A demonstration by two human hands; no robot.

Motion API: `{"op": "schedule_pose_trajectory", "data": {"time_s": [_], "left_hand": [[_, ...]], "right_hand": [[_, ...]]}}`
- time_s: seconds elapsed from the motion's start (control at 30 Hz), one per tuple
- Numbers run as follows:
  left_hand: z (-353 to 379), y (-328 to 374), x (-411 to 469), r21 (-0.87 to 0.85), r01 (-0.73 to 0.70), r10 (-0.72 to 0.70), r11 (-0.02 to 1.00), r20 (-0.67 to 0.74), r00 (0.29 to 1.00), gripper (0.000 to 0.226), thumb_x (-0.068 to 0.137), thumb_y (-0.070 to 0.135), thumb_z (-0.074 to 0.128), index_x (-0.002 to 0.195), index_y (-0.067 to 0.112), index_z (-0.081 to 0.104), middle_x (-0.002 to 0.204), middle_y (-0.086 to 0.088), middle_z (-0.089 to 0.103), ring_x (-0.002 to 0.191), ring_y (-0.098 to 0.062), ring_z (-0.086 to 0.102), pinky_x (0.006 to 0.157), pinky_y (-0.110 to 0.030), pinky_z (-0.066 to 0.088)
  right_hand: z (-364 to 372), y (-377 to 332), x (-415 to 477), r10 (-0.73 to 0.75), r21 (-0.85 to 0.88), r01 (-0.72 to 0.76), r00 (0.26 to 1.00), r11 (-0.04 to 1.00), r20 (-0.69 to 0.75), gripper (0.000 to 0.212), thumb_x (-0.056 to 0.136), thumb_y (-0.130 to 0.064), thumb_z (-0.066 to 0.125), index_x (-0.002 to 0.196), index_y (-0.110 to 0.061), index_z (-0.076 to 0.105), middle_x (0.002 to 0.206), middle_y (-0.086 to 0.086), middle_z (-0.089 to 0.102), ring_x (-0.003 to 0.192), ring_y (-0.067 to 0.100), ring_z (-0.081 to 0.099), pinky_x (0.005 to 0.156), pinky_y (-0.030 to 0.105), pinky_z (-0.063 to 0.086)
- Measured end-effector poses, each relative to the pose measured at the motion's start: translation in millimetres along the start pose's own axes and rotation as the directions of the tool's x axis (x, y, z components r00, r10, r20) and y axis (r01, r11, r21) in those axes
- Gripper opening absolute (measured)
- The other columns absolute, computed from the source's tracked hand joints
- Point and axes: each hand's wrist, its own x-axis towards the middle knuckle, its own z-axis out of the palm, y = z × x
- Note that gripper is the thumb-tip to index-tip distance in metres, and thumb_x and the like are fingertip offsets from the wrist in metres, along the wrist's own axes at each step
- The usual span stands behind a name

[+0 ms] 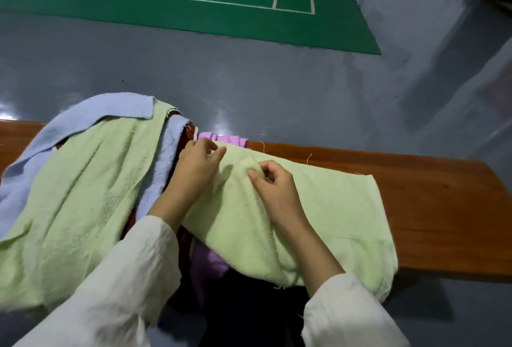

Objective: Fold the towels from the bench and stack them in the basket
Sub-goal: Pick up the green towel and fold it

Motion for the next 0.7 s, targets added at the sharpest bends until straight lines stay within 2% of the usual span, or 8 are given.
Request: {"op": "schedule_pose_trajectory", "data": {"time_s": [0.07,0.1,0.17,0.27,0.33,0.4,0.57,0.7], "left_hand": [[9,-5,4,0.177,0.068,-0.074,0.982,0.030,0.997,0.046,0.093,0.034,0.056,0.128,0.005,0.046,0.131,-0.018,0.044,0.121,-0.035,0.040,0.100,-0.038,0.031],[12,-4,2,0.191,0.082,-0.090,0.978,0.030,0.996,0.053,0.092,0.032,0.058,0.133,0.003,0.041,0.135,-0.020,0.040,0.124,-0.036,0.037,0.103,-0.038,0.028],[16,-4,2,0.122,0.081,-0.079,0.989,-0.019,0.997,0.056,0.088,0.029,0.065,0.132,0.002,0.042,0.131,-0.017,0.046,0.121,-0.033,0.043,0.100,-0.037,0.033],[14,-6,4,-0.240,0.131,-0.134,0.962,0.004,0.991,0.027,0.078,0.029,0.073,0.095,0.010,0.063,0.088,0.002,0.067,0.083,-0.019,0.063,0.070,-0.029,0.048],[8,-4,3,-0.434,0.179,-0.173,0.883,0.054,0.983,0.026,0.076,0.035,0.077,0.070,0.013,0.065,0.059,0.005,0.061,0.060,-0.014,0.057,0.057,-0.027,0.046],[1,3,-4,-0.473,0.125,-0.128,0.872,0.026,0.991,0.033,0.080,0.039,0.073,0.062,0.015,0.059,0.050,0.009,0.051,0.051,-0.008,0.047,0.053,-0.026,0.040],[-14,31,-40,-0.456,-0.176,0.152,0.872,-0.091,0.984,0.009,0.089,0.022,0.065,0.087,0.021,0.057,0.085,0.005,0.062,0.076,-0.008,0.057,0.071,-0.026,0.046],[-22,58,-86,-0.644,-0.133,0.120,0.753,-0.065,0.991,0.022,0.085,0.000,0.066,0.095,0.016,0.055,0.075,0.007,0.065,0.070,0.000,0.061,0.067,-0.015,0.045]], "right_hand": [[4,4,4,0.020,0.023,-0.020,1.000,1.000,-0.012,0.012,0.092,-0.020,0.060,0.090,-0.008,0.061,0.087,0.004,0.064,0.081,0.019,0.057,0.080,0.039,0.049],[5,6,5,0.029,0.031,-0.029,1.000,0.999,-0.005,0.012,0.093,-0.021,0.059,0.093,-0.010,0.062,0.091,0.003,0.065,0.086,0.019,0.060,0.082,0.039,0.049],[8,8,6,0.051,0.024,-0.052,0.999,0.998,0.010,0.013,0.094,-0.024,0.058,0.095,-0.012,0.062,0.095,0.001,0.066,0.093,0.019,0.061,0.084,0.035,0.050],[8,6,8,0.053,0.034,-0.053,0.999,0.998,0.008,0.012,0.093,-0.025,0.060,0.093,-0.013,0.062,0.096,-0.001,0.066,0.096,0.017,0.061,0.087,0.031,0.048],[6,1,6,0.031,0.051,-0.031,1.000,0.998,0.007,0.012,0.092,-0.023,0.062,0.093,-0.011,0.064,0.095,-0.001,0.068,0.095,0.016,0.062,0.087,0.031,0.048],[3,-8,-1,0.005,0.070,-0.006,1.000,0.998,0.012,0.011,0.091,-0.023,0.062,0.093,-0.012,0.065,0.093,-0.002,0.068,0.090,0.013,0.062,0.084,0.028,0.048],[-12,-32,-34,-0.087,0.109,0.088,0.996,0.990,-0.018,0.015,0.094,-0.012,0.057,0.082,-0.019,0.061,0.070,-0.017,0.059,0.066,-0.002,0.050,0.065,0.013,0.041],[-23,-44,-67,-0.118,0.174,0.125,0.992,0.977,-0.051,0.019,0.093,-0.006,0.056,0.083,-0.020,0.062,0.070,-0.016,0.061,0.066,-0.002,0.052,0.066,0.014,0.042]]}}
